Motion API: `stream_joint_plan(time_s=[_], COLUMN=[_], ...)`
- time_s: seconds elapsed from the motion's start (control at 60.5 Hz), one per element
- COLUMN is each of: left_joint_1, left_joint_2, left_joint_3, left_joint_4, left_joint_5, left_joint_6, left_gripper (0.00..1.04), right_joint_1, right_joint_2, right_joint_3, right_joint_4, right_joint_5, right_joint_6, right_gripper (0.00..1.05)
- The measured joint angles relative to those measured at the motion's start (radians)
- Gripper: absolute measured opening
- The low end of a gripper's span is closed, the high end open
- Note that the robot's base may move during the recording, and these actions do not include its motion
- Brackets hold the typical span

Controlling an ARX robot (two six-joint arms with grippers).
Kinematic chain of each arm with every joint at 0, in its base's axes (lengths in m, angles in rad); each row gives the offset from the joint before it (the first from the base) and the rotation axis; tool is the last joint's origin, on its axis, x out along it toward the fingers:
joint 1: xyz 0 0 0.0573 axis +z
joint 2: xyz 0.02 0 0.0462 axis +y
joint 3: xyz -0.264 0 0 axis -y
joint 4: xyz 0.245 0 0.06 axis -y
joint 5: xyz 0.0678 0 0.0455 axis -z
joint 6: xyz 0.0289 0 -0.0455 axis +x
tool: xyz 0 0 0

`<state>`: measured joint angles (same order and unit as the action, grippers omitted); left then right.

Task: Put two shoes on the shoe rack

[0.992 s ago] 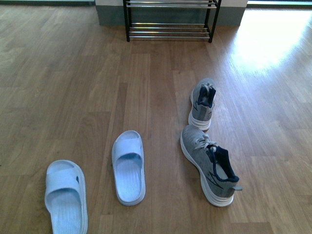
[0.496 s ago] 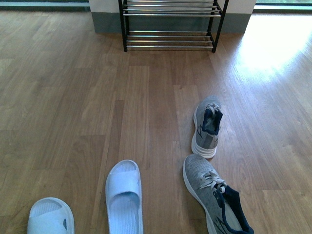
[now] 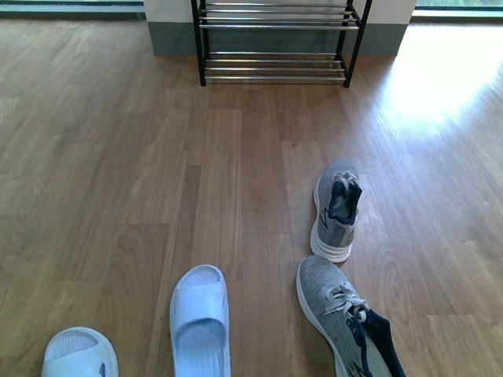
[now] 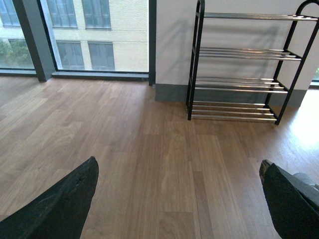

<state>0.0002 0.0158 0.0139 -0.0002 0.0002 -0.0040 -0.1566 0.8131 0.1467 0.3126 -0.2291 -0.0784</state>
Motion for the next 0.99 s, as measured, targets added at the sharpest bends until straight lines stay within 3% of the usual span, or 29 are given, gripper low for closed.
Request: stream_joint_plan(time_s=[0.215,0.479,0.694,0.992], left_joint_1=[0.0,0.0,0.0,0.0], left_joint_2=[0.0,0.0,0.0,0.0], left_joint_3=[0.0,0.0,0.0,0.0], left_joint_4=[0.0,0.0,0.0,0.0], left_joint_5=[0.0,0.0,0.0,0.0], left_joint_6=[0.0,0.0,0.0,0.0], left_gripper=[0.95,0.95,0.95,0.95], right_joint_1=[-0.039,0.005,0.03,0.045], right_joint_2=[0.774,1.421,1.688,1.796], right_joint_3=[0.143,0.296,0.417,0.532], right_joint_4=[0.33,0.472,0.441,0.423], right_joint_5=[0.027,0.109,0.128,0.125], right_joint_6=[-0.118,-0.159,-0.144,-0.123], right_gripper=[0.95,0.95,0.95,0.95])
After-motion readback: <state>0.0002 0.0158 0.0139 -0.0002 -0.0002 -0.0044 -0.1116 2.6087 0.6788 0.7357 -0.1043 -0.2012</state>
